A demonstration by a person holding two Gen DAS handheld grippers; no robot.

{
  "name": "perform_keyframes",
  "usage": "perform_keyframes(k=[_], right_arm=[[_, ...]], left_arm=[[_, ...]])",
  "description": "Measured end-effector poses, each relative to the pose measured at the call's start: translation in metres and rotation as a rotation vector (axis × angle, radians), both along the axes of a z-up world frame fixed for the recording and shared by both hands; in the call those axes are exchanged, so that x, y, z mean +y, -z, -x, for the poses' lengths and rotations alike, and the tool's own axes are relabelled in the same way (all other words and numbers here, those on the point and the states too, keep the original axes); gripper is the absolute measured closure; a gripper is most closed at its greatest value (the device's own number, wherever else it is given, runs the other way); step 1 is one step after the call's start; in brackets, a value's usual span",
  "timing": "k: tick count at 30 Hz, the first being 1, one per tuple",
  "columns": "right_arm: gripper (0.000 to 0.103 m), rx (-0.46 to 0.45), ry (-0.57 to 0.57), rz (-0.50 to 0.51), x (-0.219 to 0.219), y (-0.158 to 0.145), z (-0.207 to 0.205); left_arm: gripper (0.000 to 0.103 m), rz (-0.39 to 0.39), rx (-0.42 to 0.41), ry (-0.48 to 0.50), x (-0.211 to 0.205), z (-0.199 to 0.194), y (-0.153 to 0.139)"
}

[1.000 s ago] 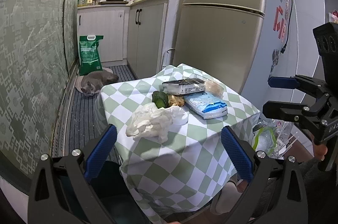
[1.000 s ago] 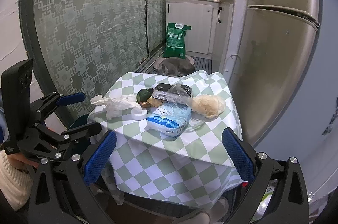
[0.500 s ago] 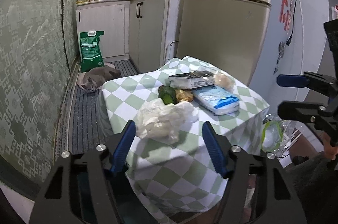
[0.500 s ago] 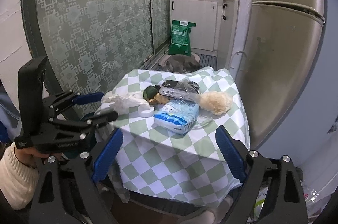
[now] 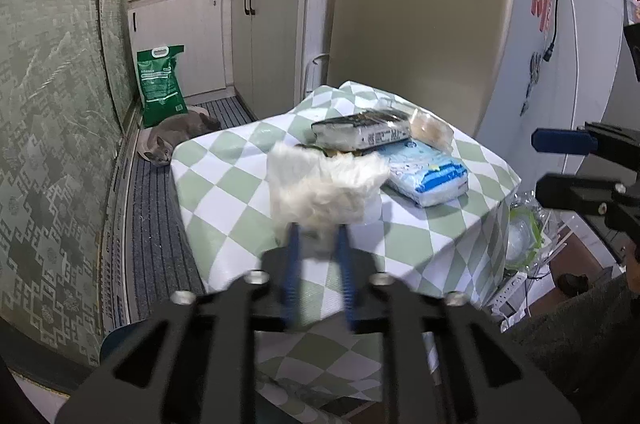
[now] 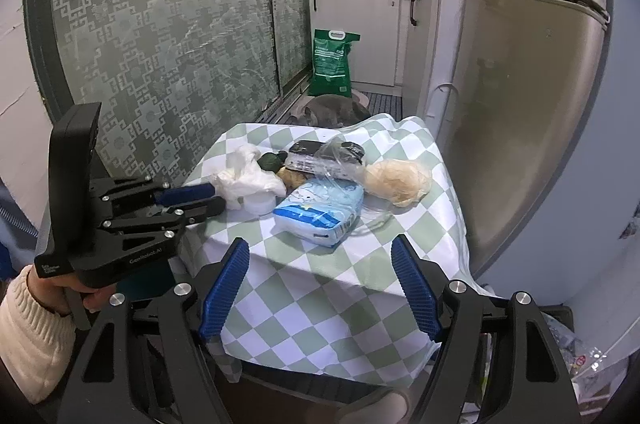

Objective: Collect trash
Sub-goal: 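Grasp the white crumpled plastic bag with the left tool, then grasp the blue-and-white cartoon packet with the right tool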

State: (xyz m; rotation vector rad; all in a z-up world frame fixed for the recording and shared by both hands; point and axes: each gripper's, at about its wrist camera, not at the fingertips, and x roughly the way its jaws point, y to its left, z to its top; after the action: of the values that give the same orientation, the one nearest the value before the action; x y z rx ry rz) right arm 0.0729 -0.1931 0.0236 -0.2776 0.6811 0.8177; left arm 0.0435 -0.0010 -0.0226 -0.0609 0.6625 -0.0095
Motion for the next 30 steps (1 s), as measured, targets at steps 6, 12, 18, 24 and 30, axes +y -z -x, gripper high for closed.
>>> perform_keyframes(k=[6,12,18,24,30], right_arm=[[0.029,-0.008,0.0,0.007,0.002,0.0,0.0],[0.029,-0.011,-0.002,0.005,0.003,-0.002,0.001],[0.029,-0.013,-0.012,-0.001,0.005,-0.005,0.003],[0.029,0.013,-0.011,-0.005,0.013,0.002,0.002],[0.029,0.048,0.043,0.014,0.034,0.02,-0.003]], left_arm=[[0.098,0.041,-0.009,-0.002,0.007,0.004,-0.002],[0.098,0.07,-0.059,0.001,0.011,0.015,-0.015],[0.1,0.083,-0.097,0.0,0.012,0.025,-0.026],[0.1,0.092,-0.189,-0.009,0.015,0.043,-0.047],[0.1,0.106,-0.198,-0.003,0.02,0.052,-0.049]])
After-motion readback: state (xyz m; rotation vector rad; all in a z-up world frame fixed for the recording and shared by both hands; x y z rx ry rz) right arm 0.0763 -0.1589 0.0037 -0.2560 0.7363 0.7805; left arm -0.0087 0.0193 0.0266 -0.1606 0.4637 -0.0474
